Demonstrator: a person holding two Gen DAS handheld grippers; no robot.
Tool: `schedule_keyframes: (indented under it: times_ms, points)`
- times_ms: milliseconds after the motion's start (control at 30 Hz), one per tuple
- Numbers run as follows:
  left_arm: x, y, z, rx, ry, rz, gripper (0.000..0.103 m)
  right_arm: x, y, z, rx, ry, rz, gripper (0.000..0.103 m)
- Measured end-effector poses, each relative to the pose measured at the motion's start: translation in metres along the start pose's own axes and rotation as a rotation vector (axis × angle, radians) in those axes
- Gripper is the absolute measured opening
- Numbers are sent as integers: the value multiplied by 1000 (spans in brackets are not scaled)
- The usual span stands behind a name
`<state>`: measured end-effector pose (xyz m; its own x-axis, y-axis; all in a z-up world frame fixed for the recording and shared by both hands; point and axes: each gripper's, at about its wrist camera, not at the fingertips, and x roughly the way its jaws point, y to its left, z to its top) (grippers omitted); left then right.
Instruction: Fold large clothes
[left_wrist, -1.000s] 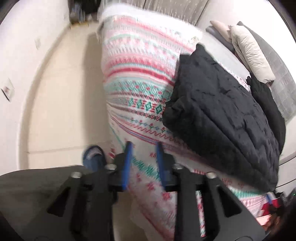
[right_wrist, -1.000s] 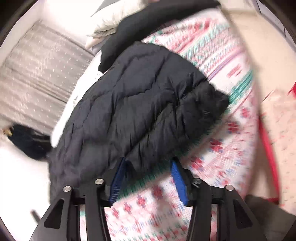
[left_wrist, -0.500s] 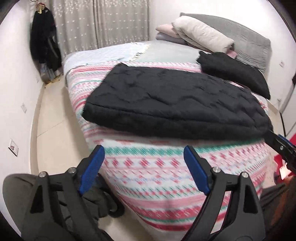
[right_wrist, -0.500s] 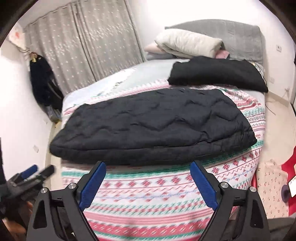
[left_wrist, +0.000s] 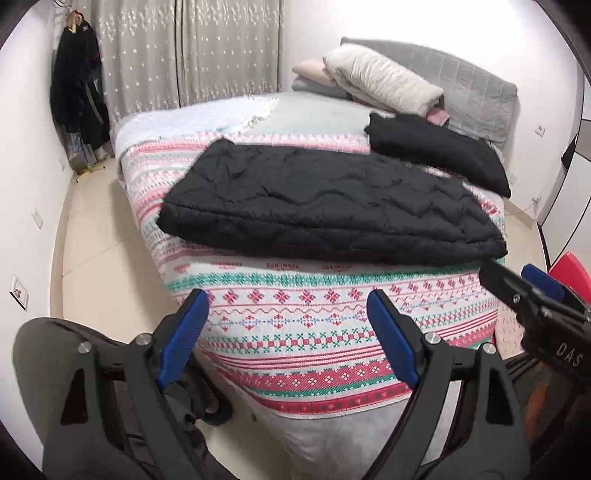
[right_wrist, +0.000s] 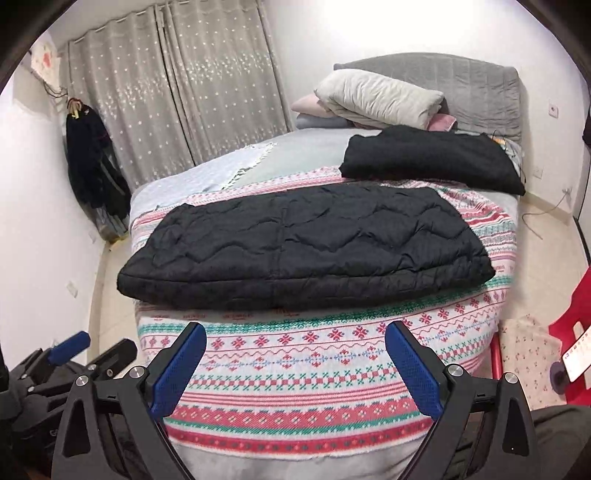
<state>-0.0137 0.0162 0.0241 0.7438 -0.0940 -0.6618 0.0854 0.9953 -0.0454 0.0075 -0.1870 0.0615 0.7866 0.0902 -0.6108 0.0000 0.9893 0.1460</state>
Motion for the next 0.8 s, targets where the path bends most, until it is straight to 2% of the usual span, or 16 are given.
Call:
schedule_keyframes:
  times_ms: [200, 267, 400, 700, 800]
  points:
    - [-23, 0, 5, -5, -37, -32, 88, -32, 5, -2, 7, -48, -45, 101]
    - [-22, -2, 7, 11, -59, -36, 95, -37, 8, -3, -4, -56, -62, 103]
    - [-9, -3, 6, 49, -78, 10, 97, -23, 6, -1, -8, -24, -111, 103]
    - [18, -2, 8, 28, 11, -5, 97, -10, 11, 2, -14, -32, -155, 103]
    - [24, -3, 7, 29, 16, -5, 97, -10, 9, 3, -8, -49, -161, 103]
